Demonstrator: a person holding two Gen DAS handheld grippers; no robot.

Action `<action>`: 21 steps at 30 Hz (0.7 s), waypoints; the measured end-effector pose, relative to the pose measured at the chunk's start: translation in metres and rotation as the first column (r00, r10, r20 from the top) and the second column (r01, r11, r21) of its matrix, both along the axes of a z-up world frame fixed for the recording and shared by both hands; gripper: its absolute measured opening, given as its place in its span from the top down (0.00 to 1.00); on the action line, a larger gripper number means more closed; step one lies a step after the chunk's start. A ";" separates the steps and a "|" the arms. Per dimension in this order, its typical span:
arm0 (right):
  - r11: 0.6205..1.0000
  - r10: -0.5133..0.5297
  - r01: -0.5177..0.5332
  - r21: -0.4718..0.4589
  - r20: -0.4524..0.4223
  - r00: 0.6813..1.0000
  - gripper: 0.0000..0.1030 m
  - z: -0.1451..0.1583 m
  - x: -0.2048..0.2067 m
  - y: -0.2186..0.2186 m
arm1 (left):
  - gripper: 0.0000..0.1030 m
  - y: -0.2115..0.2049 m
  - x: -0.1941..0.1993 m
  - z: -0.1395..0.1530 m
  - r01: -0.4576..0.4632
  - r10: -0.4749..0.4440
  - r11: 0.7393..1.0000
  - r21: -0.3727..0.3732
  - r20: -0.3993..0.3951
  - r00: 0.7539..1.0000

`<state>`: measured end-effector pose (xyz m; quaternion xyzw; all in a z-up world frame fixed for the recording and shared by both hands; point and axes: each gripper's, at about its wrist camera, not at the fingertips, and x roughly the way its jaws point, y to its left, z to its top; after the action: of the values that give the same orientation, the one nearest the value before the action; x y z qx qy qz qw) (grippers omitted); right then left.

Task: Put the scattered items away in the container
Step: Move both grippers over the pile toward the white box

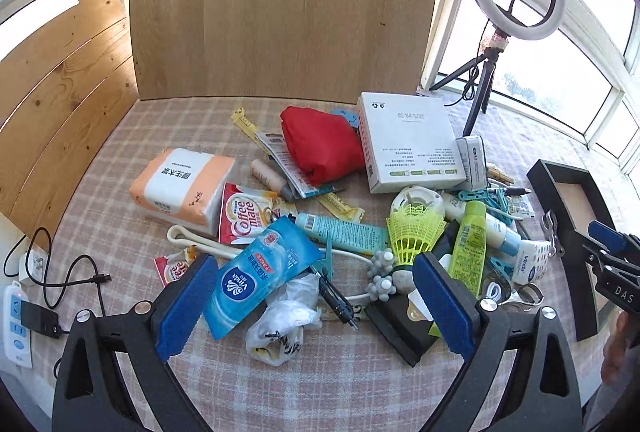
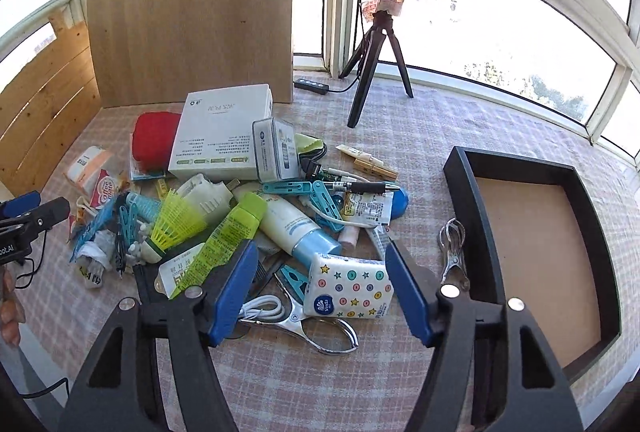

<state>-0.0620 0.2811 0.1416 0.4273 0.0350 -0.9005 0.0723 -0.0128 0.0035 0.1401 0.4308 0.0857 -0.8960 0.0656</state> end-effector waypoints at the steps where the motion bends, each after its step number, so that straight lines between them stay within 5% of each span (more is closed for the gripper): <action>1: 1.000 0.008 -0.008 -0.003 0.003 1.000 0.36 0.004 -0.007 -0.002 | 0.05 0.001 -0.006 0.006 -0.005 0.005 1.000 -0.002 -0.008 1.000; 11: 0.998 0.065 -0.064 -0.015 0.051 0.997 0.36 0.003 -0.070 -0.020 | 0.13 0.017 -0.065 0.031 -0.024 0.024 1.000 -0.001 -0.039 0.999; 21: 0.993 0.116 -0.118 0.003 0.114 0.987 0.36 -0.035 -0.116 -0.047 | 0.22 0.026 -0.109 0.000 -0.031 0.030 0.999 0.031 0.030 0.999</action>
<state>-0.1783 0.2339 0.1065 0.4755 0.0601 -0.8687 0.1250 -0.1221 0.0291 0.1405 0.4437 0.1056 -0.8869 0.0738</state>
